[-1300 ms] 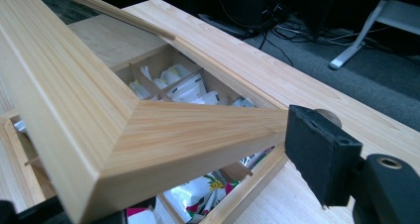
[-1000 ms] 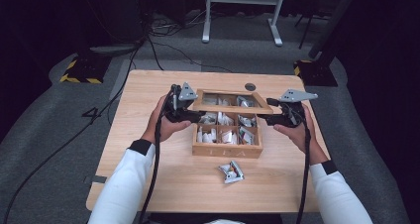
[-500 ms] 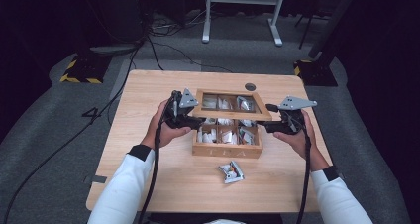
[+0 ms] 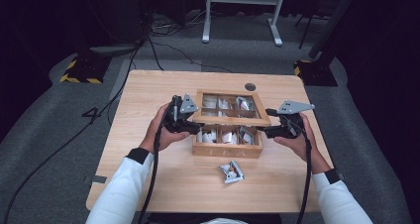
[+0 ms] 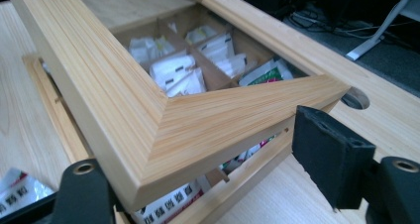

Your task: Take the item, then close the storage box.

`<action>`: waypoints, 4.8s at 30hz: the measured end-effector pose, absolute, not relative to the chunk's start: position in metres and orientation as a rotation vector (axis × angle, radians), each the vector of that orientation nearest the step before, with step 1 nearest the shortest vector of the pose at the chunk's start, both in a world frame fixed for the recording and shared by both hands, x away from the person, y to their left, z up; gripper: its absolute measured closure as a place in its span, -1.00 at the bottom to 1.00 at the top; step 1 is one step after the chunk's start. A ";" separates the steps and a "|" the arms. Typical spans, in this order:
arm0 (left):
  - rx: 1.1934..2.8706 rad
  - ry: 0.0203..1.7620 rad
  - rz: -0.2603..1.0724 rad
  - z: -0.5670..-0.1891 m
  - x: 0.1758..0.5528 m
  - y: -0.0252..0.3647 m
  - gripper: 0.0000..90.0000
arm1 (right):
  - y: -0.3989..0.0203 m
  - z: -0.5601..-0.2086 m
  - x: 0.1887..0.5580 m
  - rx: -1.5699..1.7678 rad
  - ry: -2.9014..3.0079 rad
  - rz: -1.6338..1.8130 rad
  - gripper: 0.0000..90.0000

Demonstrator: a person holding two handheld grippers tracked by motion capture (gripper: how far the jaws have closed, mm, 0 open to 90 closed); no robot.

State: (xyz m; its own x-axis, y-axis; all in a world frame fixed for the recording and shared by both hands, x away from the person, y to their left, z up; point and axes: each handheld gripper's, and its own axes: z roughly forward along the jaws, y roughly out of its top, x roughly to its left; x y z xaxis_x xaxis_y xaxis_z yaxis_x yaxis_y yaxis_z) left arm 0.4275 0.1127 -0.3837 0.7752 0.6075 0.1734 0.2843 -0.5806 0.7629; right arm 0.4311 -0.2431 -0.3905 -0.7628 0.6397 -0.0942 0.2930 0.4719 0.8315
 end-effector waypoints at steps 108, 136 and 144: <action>2.319 0.608 0.434 -0.437 0.377 0.132 -0.55 | -0.258 -0.434 0.391 0.712 2.479 1.110 -0.34; 2.370 0.712 0.595 -0.457 0.358 0.177 -0.56 | -0.299 -0.451 0.383 0.782 2.435 0.945 -0.41; 2.385 0.752 0.592 -0.470 0.352 0.191 -0.58 | -0.317 -0.462 0.380 0.857 2.421 0.920 -0.42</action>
